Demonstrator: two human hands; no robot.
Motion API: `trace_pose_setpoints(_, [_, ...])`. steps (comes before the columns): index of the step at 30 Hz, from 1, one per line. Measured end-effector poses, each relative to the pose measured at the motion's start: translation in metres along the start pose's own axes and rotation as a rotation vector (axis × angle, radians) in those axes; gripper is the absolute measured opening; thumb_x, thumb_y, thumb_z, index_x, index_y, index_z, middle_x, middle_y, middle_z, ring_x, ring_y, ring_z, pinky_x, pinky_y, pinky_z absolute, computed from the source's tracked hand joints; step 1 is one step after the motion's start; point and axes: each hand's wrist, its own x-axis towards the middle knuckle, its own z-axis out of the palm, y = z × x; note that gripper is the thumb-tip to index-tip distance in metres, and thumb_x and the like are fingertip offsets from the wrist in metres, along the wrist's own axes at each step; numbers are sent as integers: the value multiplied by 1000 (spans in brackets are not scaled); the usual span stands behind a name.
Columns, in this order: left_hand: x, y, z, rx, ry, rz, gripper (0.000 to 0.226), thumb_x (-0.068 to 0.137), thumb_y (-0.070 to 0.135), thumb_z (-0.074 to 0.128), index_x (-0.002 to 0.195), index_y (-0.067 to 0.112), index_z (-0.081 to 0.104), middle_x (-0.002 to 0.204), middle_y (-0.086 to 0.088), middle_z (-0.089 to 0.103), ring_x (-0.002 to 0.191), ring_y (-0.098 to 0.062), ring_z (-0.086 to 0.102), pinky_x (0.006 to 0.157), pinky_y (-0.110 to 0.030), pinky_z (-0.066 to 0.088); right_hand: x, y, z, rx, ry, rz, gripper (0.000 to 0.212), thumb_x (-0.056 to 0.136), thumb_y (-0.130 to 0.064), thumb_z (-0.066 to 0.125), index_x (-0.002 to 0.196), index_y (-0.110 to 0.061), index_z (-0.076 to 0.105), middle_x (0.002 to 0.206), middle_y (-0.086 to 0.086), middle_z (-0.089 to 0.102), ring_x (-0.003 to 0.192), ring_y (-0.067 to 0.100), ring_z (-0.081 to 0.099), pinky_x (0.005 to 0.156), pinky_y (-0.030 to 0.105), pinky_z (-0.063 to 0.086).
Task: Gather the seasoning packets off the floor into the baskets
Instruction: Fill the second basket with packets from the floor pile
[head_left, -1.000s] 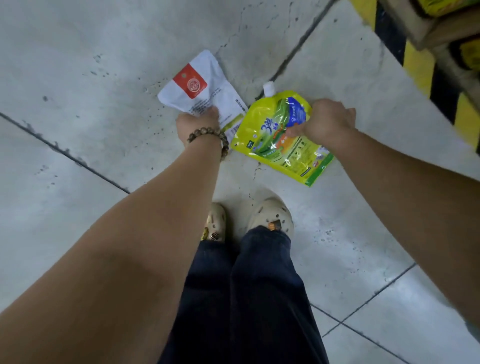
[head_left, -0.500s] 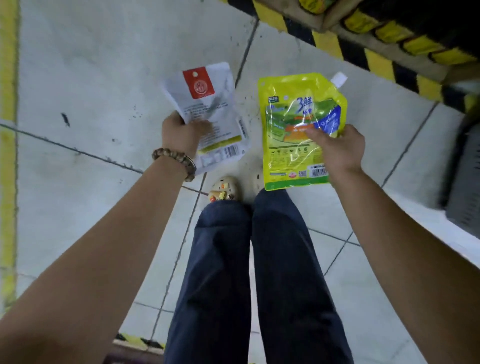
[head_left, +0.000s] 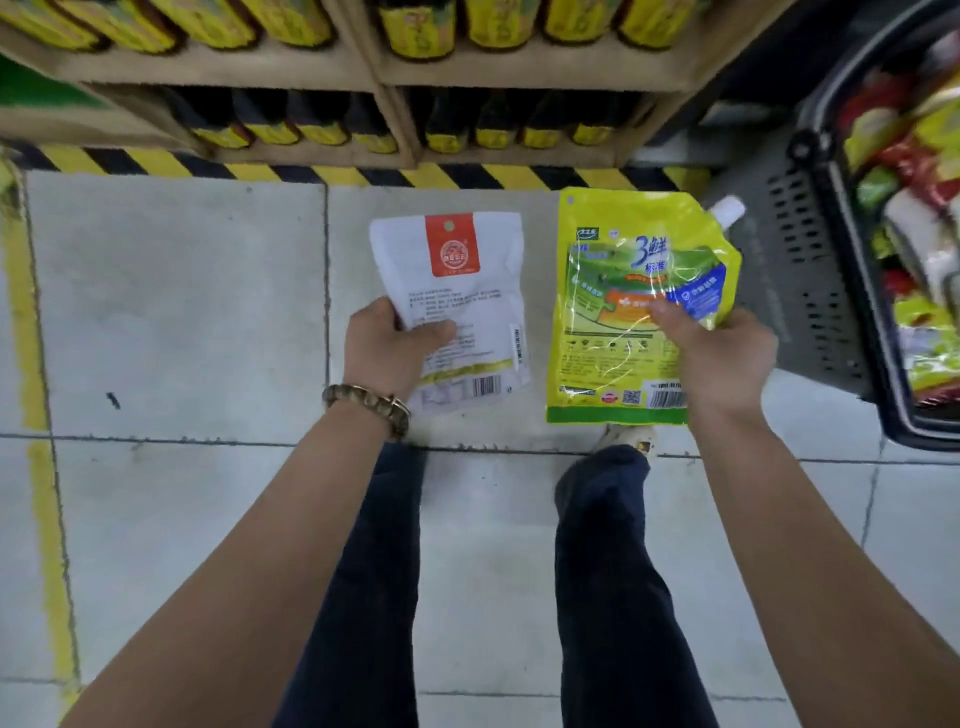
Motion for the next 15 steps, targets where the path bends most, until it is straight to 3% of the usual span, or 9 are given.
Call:
trace_pose_setpoints(2, [-23, 18, 52, 22, -35, 18, 20, 78, 0, 71, 94, 10, 65, 90, 5, 64, 74, -2, 60, 60, -11, 52, 18, 6, -56, 35, 54, 5, 29, 72, -32, 80, 68, -20, 54, 66, -10, 56, 56, 8, 48, 54, 24, 38])
trace_pose_setpoints(6, [-62, 50, 156, 13, -97, -8, 19, 82, 0, 66, 94, 15, 64, 90, 7, 65, 85, -14, 62, 76, -27, 49, 57, 24, -162, 89, 128, 58, 36, 75, -32, 78, 66, -14, 48, 60, -5, 47, 51, 10, 34, 47, 19, 32])
trace_pose_setpoints(9, [-79, 70, 228, 36, -191, 15, 20, 85, -1, 62, 98, 15, 62, 97, 5, 64, 90, -15, 62, 79, -27, 46, 88, 46, -219, 133, 217, 124, 39, 72, -34, 80, 82, -3, 59, 68, 1, 56, 63, 15, 45, 62, 33, 44])
trace_pose_setpoints(15, [-84, 101, 339, 153, -346, 84, 19, 86, -2, 59, 99, 12, 57, 102, 0, 62, 90, -14, 59, 69, -19, 50, 140, 89, -285, 191, 406, 266, 31, 70, -38, 80, 82, -17, 62, 75, -5, 62, 72, 18, 59, 76, 41, 54])
